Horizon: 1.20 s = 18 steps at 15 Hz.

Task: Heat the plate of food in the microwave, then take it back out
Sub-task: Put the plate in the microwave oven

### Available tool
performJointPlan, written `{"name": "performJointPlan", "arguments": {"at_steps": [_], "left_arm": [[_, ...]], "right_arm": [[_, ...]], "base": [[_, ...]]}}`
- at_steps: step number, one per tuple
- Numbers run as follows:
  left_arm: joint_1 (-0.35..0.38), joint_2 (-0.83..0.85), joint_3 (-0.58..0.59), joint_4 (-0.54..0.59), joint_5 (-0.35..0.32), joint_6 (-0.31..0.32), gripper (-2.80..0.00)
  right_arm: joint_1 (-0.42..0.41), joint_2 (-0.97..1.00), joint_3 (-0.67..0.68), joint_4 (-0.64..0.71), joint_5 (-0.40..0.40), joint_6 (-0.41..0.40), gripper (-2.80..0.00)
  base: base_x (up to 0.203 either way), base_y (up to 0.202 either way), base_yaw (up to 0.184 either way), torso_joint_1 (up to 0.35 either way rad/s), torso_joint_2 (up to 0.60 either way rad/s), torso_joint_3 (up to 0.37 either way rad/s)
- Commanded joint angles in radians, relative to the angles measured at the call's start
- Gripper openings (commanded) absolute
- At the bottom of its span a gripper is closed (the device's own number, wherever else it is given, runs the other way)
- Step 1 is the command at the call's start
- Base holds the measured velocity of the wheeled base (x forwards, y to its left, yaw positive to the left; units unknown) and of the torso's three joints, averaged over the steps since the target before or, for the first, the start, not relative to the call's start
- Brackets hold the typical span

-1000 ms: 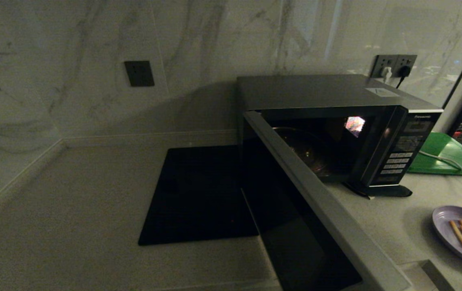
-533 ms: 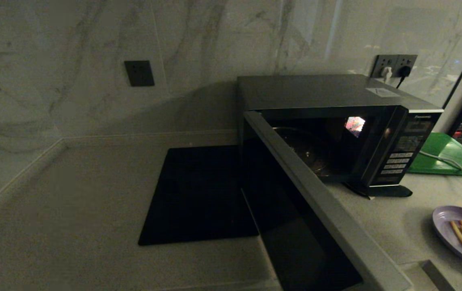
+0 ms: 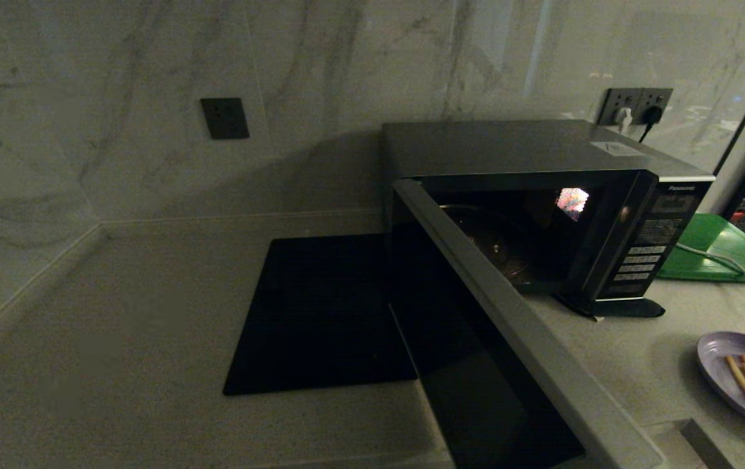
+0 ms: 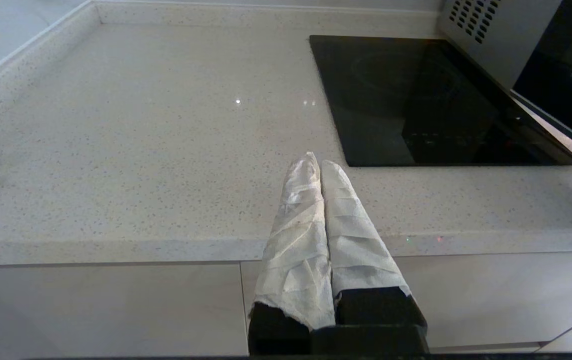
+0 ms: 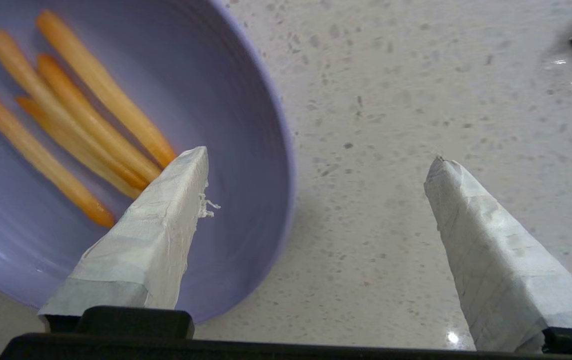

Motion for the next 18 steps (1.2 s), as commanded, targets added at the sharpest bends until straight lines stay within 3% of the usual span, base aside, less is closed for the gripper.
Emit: {"name": "performJointPlan", "arguments": {"at_steps": [1,18], "left_arm": [[0.000,0.000,0.000,0.000,0.001,0.000,-2.80],[0.000,0.000,0.000,0.000,0.001,0.000,-2.80]], "right_arm": [[0.024,0.016,0.005,0.002,-0.028,0.005,0.00],[0.038,0.038,0.001,0.000,-0.113,0.000,0.00]], "base": [[0.000,0.000,0.000,0.000,0.00,0.000],[0.000,0.000,0.000,0.000,0.00,0.000]]}}
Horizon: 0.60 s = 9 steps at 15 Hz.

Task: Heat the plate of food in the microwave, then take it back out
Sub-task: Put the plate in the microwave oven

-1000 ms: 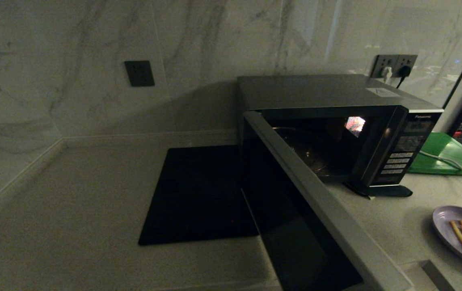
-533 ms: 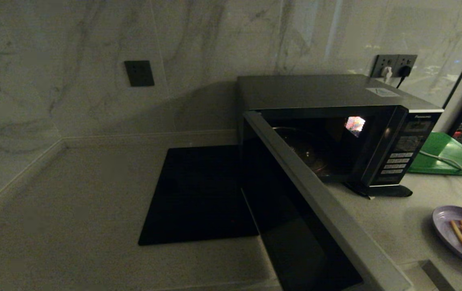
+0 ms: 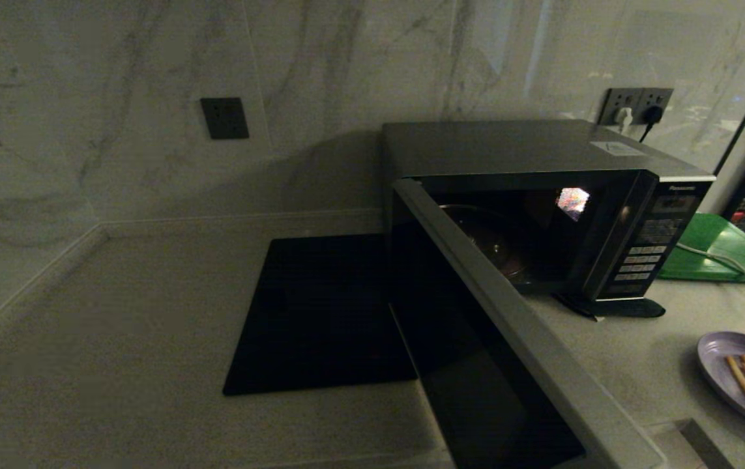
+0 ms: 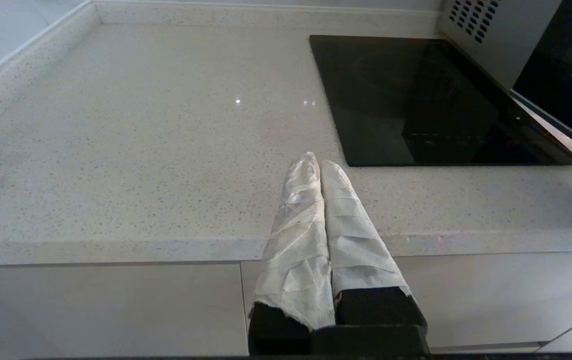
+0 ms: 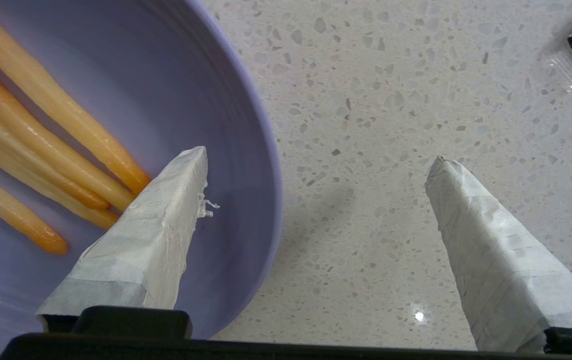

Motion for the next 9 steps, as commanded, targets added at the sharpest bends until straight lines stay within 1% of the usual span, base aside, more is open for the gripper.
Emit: {"name": "performJointPlan", "arguments": {"at_steps": [1,9], "left_arm": [[0.000,0.000,0.000,-0.001,0.001,0.000,-2.80],[0.000,0.000,0.000,-0.001,0.000,0.000,-2.80]], "right_arm": [[0.001,0.000,0.002,0.003,0.000,0.001,0.00],[0.010,0.015,0.006,0.003,-0.021,-0.002,0.00]], "base": [[0.000,0.000,0.000,0.000,0.00,0.000],[0.000,0.000,0.000,0.000,0.00,0.000]]}}
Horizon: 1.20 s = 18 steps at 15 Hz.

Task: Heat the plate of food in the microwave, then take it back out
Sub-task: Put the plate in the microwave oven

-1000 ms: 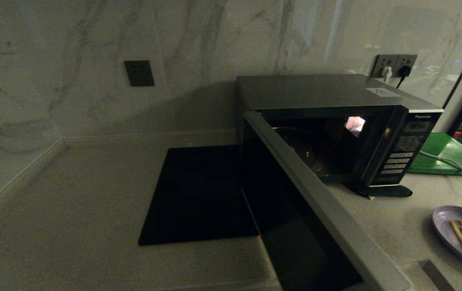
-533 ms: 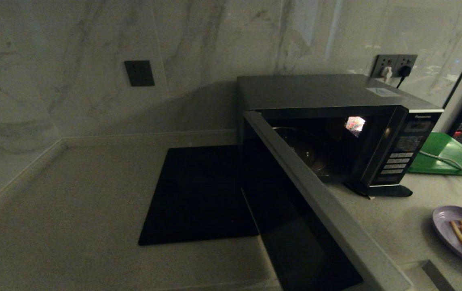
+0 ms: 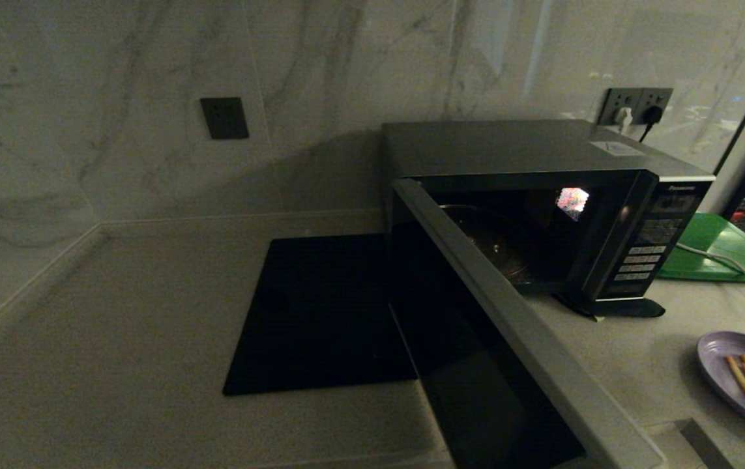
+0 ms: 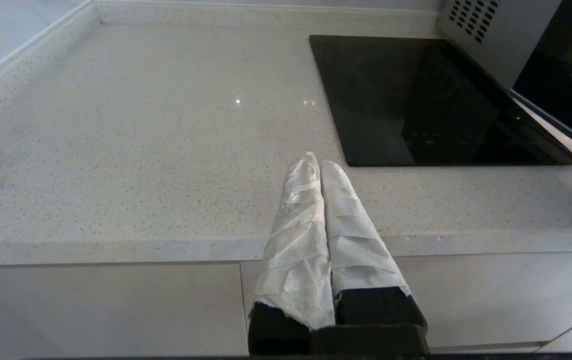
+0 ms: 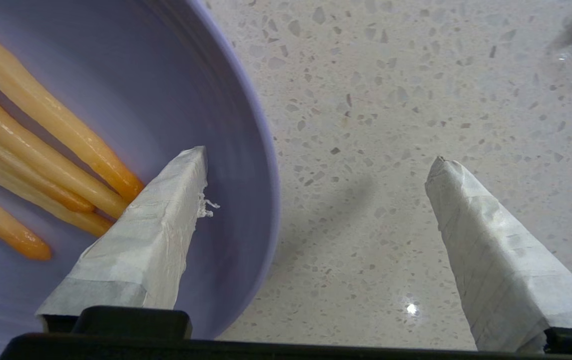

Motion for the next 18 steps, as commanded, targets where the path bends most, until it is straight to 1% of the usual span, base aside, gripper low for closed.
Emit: {"name": "performJointPlan", "arguments": {"at_steps": [1,4,13,14,18], "left_arm": [[0.000,0.000,0.000,0.000,0.002,-0.002,-2.80],[0.000,0.000,0.000,0.000,0.002,0.000,-2.80],[0.000,0.000,0.000,0.000,0.000,-0.002,-2.80],[0.000,0.000,0.000,0.000,0.000,0.000,-2.80],[0.000,0.000,0.000,0.000,0.001,-0.001,-2.80]], "right_arm": [[0.001,0.002,0.000,0.003,-0.001,0.000,0.00],[0.000,0.002,0.000,0.003,-0.015,0.002,0.00],[0.000,0.001,0.012,0.003,-0.015,0.003,0.00],[-0.001,0.002,0.014,0.003,-0.015,0.003,-2.80],[-0.001,0.002,0.014,0.004,-0.013,0.003,-2.80]], "base": [[0.000,0.000,0.000,0.000,0.00,0.000],[0.000,0.000,0.000,0.000,0.00,0.000],[0.000,0.000,0.000,0.000,0.00,0.000],[0.000,0.000,0.000,0.000,0.00,0.000],[0.000,0.000,0.000,0.000,0.00,0.000]]}}
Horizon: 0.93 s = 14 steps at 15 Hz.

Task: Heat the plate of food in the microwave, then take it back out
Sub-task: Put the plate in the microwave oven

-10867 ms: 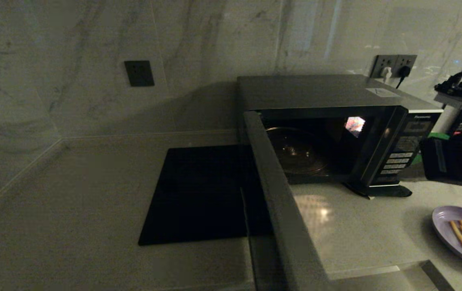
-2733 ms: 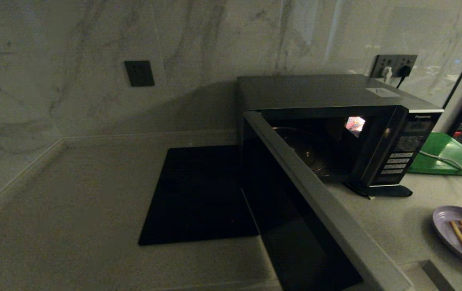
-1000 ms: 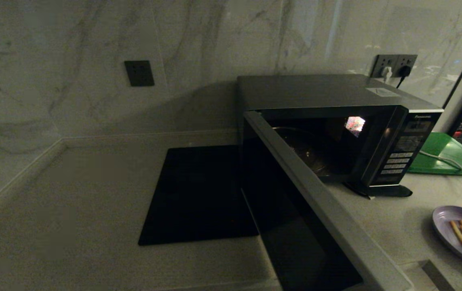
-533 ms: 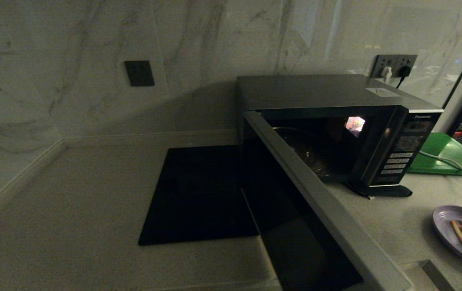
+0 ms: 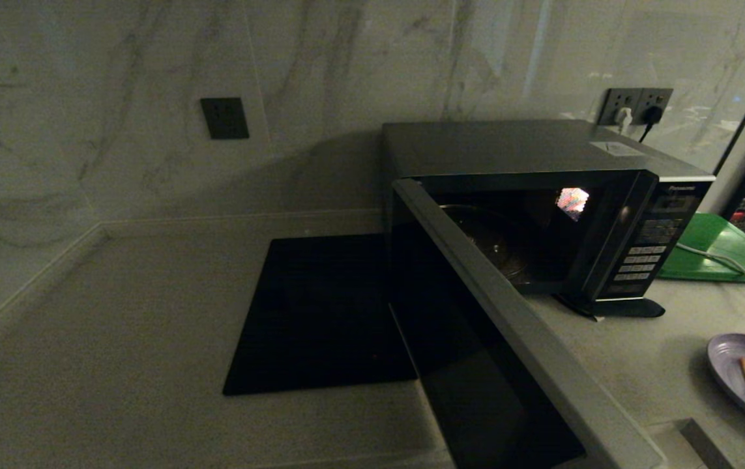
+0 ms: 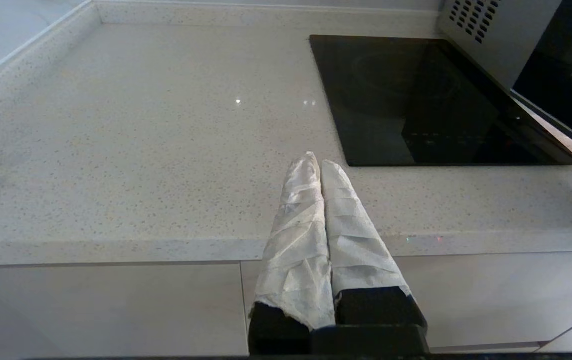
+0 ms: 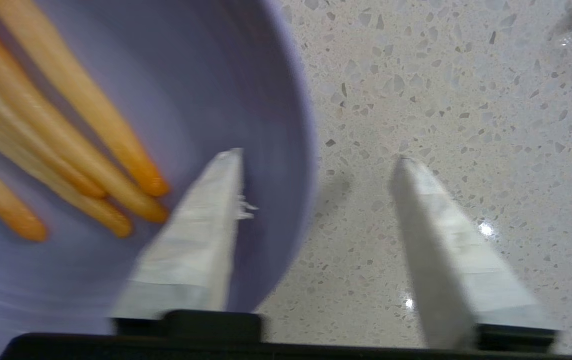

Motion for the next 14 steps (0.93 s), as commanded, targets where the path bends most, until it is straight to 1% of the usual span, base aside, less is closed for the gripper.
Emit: {"name": "performJointPlan", "arguments": {"at_steps": [1,14], "left_arm": [[0.000,0.000,0.000,0.000,0.001,0.000,-2.80],[0.000,0.000,0.000,0.000,0.001,0.000,-2.80]], "right_arm": [[0.000,0.001,0.000,0.004,0.000,0.000,-2.80],[-0.003,-0.006,0.002,0.004,0.002,0.004,-2.80]], "base": [[0.000,0.000,0.000,0.000,0.00,0.000],[0.000,0.000,0.000,0.000,0.00,0.000]]}}
